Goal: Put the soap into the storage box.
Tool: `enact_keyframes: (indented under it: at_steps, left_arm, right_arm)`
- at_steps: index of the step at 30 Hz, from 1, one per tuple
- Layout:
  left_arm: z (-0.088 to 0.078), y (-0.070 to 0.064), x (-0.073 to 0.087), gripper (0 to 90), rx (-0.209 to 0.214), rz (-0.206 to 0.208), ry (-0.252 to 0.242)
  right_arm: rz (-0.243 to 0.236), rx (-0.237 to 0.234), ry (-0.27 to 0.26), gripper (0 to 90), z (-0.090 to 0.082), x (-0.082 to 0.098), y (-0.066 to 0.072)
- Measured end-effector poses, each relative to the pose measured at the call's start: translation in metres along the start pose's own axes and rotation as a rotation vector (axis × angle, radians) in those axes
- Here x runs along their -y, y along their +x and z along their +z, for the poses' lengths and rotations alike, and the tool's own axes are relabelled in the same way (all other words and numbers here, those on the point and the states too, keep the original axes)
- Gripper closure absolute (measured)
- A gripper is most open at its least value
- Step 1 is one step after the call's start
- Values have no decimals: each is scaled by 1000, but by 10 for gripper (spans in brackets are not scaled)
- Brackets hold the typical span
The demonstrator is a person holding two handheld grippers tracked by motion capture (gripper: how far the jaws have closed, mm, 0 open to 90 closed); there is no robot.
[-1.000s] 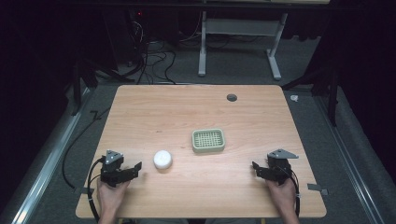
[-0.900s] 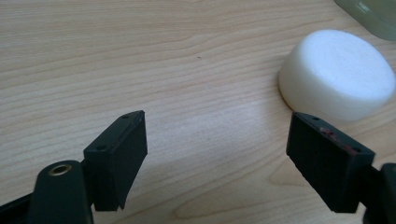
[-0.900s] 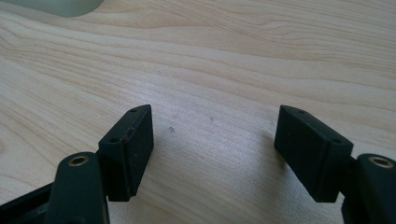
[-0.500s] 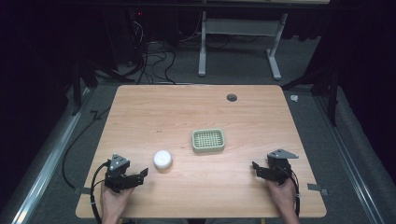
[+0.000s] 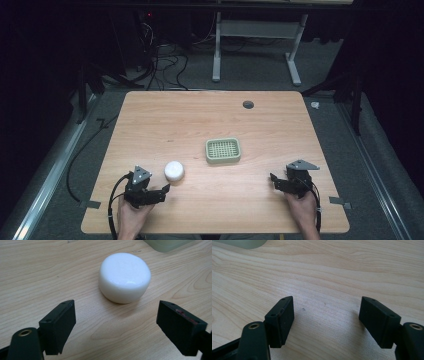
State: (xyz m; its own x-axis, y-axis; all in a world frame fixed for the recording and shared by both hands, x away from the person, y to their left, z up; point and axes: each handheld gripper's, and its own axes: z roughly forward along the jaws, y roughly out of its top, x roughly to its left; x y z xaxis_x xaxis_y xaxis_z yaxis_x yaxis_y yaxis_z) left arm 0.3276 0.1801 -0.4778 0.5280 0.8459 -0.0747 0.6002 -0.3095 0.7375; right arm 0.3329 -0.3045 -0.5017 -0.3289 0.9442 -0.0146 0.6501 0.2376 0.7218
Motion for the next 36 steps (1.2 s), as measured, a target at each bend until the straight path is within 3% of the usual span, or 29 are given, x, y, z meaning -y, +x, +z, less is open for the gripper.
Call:
enact_keyframes:
  at_steps: [6, 13, 24, 36]
  left_arm:
    - [11, -9, -8, 157, 12, 30, 9]
    - [23, -14, -15, 156, -5, 53, 31]
    - [39, -16, -24, 147, -21, 68, 57]
    - [52, -16, -30, 152, -16, 59, 69]
  right_arm:
    - [1, 0, -1, 291, 0, 0, 0]
    - [2, 0, -1, 291, 0, 0, 0]
    - [1, 0, 0, 291, 0, 0, 0]
    - [2, 0, 0, 291, 0, 0, 0]
